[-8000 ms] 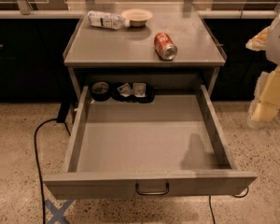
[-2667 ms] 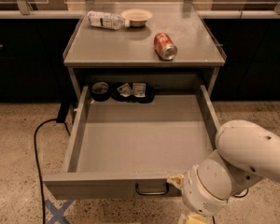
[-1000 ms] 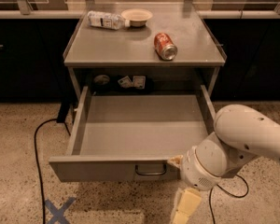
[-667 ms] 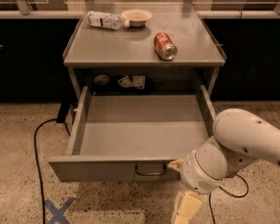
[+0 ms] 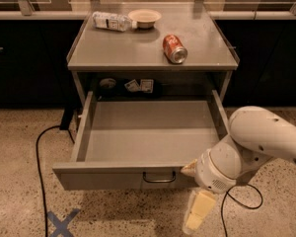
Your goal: Close top drawer
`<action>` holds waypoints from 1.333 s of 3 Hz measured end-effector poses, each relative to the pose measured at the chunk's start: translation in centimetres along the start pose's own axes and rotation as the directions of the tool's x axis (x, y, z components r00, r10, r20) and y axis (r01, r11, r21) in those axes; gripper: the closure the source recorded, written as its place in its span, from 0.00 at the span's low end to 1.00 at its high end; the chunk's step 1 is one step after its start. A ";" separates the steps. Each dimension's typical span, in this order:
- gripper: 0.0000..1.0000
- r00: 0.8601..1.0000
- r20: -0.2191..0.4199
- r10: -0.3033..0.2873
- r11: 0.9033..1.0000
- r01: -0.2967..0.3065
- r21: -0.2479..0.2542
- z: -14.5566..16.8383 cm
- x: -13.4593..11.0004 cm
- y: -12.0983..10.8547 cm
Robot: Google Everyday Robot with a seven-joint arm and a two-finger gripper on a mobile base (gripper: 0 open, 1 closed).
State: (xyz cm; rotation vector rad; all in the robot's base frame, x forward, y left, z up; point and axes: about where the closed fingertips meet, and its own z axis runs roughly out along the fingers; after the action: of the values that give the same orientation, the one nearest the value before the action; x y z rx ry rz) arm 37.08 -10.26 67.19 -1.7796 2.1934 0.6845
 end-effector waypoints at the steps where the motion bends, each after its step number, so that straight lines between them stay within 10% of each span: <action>1: 0.00 1.000 0.003 0.001 0.998 -0.001 0.064 -2.8 -0.4 -2.2; 4: 0.00 1.000 0.009 -0.008 1.000 0.008 -0.014 0.9 -1.1 -2.0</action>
Offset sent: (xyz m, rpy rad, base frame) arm 0.0209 -0.0125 0.0177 -0.0122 -0.0447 -0.0263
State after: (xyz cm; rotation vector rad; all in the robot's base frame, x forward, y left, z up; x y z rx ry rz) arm 39.15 -9.18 66.51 -1.7878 2.1791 0.7069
